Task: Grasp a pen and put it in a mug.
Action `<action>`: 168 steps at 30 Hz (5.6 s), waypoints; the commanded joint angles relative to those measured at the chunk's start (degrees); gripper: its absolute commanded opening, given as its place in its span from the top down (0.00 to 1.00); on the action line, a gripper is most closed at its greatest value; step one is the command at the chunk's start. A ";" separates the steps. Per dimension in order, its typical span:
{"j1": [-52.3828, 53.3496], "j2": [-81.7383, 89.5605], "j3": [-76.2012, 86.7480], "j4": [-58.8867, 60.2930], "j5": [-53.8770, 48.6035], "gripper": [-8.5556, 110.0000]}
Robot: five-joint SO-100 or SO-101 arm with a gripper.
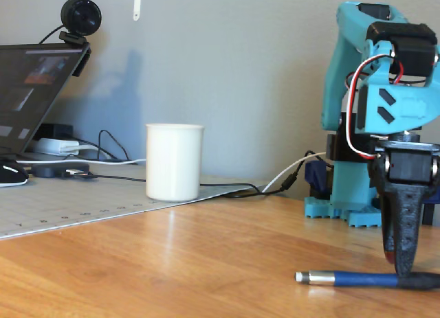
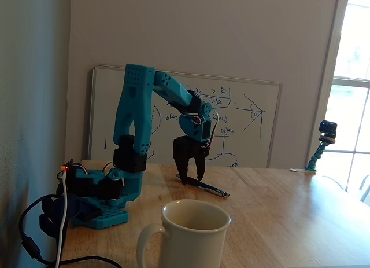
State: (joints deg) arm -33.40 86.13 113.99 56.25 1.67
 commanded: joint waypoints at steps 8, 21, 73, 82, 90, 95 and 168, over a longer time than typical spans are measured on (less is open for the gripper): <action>-0.26 -2.46 -7.65 -0.35 0.53 0.74; -0.18 -2.64 -7.03 -0.09 -0.09 0.82; 21.01 34.45 5.45 -0.70 -53.17 0.89; 33.22 47.29 12.74 -1.05 -73.74 0.89; 39.90 61.70 24.08 -12.92 -82.71 0.89; 43.42 70.40 32.78 -23.03 -83.76 0.89; 100.99 95.54 53.88 -31.11 -105.03 0.89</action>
State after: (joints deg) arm 67.68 181.23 168.13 27.07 -103.71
